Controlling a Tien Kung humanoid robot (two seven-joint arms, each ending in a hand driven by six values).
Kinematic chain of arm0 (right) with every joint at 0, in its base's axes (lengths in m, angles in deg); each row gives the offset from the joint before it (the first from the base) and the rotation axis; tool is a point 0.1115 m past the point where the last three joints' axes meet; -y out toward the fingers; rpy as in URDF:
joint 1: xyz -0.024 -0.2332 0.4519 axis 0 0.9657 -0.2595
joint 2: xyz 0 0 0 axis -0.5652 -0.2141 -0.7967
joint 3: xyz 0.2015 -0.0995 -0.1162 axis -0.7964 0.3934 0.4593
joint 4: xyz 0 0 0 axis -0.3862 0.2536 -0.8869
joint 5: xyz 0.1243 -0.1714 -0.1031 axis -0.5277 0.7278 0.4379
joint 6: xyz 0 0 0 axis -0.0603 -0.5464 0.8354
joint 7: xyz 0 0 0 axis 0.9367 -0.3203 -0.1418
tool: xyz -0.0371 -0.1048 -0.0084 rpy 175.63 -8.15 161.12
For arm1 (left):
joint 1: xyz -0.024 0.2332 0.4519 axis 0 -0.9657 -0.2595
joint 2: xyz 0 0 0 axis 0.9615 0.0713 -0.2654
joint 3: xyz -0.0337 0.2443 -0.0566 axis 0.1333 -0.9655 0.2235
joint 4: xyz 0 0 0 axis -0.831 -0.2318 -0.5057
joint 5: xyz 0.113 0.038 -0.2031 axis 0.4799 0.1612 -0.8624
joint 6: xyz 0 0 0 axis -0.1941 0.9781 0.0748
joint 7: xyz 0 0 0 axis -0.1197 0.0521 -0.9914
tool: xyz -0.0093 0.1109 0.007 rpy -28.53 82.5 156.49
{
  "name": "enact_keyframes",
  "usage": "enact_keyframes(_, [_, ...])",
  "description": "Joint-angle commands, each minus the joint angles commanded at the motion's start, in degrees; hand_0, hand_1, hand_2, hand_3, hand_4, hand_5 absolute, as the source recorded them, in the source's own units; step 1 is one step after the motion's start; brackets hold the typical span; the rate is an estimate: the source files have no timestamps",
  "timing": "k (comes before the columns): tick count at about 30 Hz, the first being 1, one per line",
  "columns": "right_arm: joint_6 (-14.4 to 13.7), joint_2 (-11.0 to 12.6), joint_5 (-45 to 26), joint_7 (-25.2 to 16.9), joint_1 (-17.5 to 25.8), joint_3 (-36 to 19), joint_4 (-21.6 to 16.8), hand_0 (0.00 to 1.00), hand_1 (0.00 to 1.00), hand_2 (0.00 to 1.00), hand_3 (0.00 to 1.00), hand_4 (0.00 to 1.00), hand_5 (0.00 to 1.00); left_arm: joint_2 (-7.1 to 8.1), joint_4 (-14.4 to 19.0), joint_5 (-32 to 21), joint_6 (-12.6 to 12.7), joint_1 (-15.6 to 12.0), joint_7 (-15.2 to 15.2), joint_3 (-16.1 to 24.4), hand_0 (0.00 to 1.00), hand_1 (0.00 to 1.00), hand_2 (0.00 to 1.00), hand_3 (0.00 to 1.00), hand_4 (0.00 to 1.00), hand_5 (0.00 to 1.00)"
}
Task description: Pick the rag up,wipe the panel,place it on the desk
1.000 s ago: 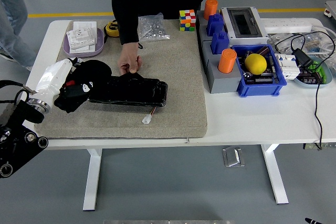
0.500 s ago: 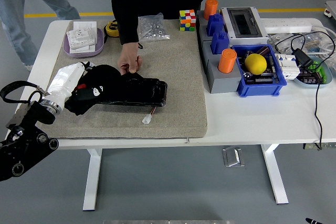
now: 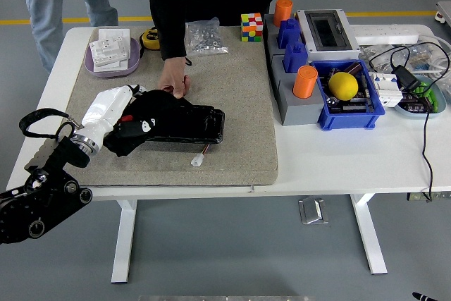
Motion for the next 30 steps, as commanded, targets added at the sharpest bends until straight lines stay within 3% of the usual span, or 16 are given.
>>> enact_keyframes(13, [0.22, 0.62, -0.09, 0.11, -0.18, 0.28, 0.08, 0.793, 0.669, 0.719, 0.655, 0.998, 0.511, -2.17, -0.44, 0.67, 0.07, 1.64, 0.75, -3.34, 0.304, 0.18, 0.552, 0.538, 0.45, 0.086])
enact_keyframes(26, [0.24, 0.88, -0.13, 0.17, -0.52, 0.94, -0.08, 0.792, 0.669, 0.719, 0.655, 0.998, 0.511, -5.13, 0.55, 0.22, -0.01, 5.26, 1.1, -8.27, 0.304, 0.179, 0.555, 0.539, 0.452, 0.084])
enact_keyframes(30, [0.28, 0.9, -0.13, 0.17, -0.48, 1.0, -0.15, 0.792, 0.669, 0.719, 0.655, 0.998, 0.511, -5.34, 0.31, 0.16, -0.05, 5.66, 1.25, -8.91, 0.304, 0.179, 0.555, 0.539, 0.452, 0.084])
